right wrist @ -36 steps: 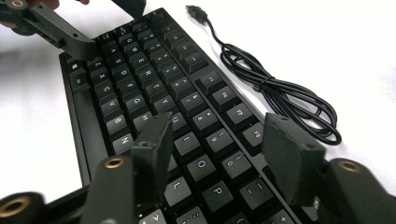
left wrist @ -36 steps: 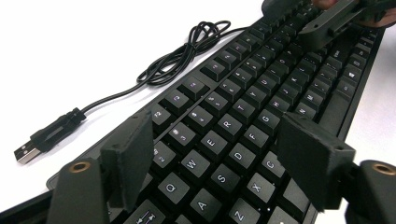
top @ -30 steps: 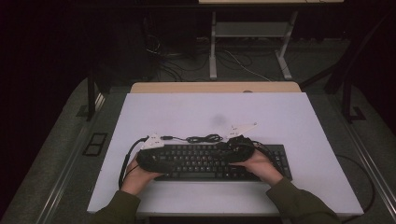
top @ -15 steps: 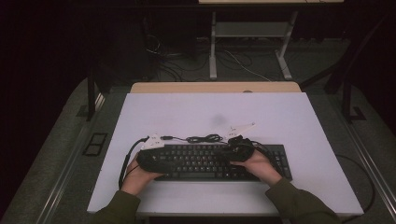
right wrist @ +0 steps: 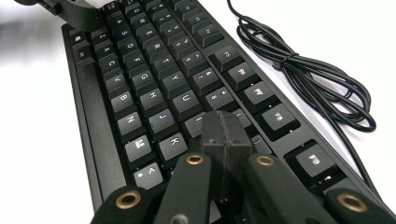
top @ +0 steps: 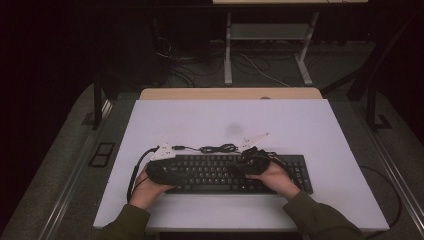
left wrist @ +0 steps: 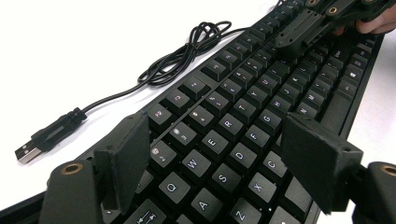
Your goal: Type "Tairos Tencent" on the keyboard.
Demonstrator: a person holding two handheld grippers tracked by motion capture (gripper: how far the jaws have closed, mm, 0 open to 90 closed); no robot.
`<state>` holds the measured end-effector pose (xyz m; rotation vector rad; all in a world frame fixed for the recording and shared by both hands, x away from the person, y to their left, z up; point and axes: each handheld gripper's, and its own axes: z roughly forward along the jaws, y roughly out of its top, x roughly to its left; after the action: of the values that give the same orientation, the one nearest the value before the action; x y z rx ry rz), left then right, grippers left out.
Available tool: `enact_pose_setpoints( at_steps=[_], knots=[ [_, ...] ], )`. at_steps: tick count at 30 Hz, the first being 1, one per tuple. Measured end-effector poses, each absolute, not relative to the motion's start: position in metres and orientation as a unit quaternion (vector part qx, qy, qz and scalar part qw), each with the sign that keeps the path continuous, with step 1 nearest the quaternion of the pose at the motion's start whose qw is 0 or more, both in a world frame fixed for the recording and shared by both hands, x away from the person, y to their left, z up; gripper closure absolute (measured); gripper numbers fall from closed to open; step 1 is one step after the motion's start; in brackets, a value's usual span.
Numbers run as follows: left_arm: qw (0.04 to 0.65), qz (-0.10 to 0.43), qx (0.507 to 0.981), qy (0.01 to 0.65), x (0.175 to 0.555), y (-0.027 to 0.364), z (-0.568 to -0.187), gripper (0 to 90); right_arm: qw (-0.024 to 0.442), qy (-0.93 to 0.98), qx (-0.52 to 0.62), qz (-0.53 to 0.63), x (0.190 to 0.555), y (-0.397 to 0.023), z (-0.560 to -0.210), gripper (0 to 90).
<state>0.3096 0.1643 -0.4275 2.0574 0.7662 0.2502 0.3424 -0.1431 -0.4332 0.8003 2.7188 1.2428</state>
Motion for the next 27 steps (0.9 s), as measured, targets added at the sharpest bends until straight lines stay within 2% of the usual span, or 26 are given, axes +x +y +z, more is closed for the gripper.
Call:
enact_pose_setpoints(
  at_steps=[27],
  knots=[
    [0.449, 0.103, 0.831, 0.31, 0.3097, 0.165, -0.4275, 23.5, 0.026, 0.879, 0.257, 0.4, 0.3418, -0.143, -0.4329, 89.1]
  ],
)
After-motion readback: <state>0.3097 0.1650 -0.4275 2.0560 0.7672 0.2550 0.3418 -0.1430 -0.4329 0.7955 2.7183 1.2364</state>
